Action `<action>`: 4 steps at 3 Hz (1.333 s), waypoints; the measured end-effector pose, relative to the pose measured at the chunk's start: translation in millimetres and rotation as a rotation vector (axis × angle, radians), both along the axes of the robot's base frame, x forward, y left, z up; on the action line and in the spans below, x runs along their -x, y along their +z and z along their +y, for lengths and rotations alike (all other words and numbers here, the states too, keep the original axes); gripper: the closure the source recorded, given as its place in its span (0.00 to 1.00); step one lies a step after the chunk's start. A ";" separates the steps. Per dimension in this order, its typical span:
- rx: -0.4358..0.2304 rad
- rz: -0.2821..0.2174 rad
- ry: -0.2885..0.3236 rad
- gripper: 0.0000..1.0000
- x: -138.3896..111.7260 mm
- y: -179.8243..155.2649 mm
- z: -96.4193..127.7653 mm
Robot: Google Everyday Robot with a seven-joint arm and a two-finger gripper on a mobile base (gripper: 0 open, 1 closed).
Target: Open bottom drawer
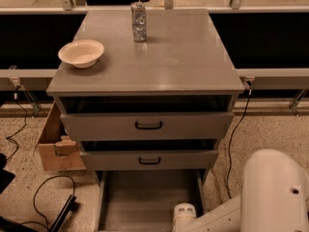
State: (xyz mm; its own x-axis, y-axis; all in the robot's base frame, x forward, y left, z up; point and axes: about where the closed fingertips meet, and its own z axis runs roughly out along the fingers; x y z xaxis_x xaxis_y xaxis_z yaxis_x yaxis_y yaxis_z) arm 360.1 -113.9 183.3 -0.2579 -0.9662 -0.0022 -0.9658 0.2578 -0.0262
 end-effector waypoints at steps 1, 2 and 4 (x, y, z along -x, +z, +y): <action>0.000 0.000 0.000 0.13 0.0 0.0 0.0; 0.000 0.002 0.000 0.00 0.9 -0.7 -0.1; 0.024 -0.033 0.019 0.00 -1.4 23.6 2.6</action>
Offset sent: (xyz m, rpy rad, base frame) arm 0.0000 0.0000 0.0000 0.0000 0.0000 0.0000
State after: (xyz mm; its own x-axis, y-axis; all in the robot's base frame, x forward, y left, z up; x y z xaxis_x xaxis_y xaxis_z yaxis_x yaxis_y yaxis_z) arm 361.5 -111.3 206.9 -0.2394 -0.9708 0.0130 -0.9691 0.2381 -0.0639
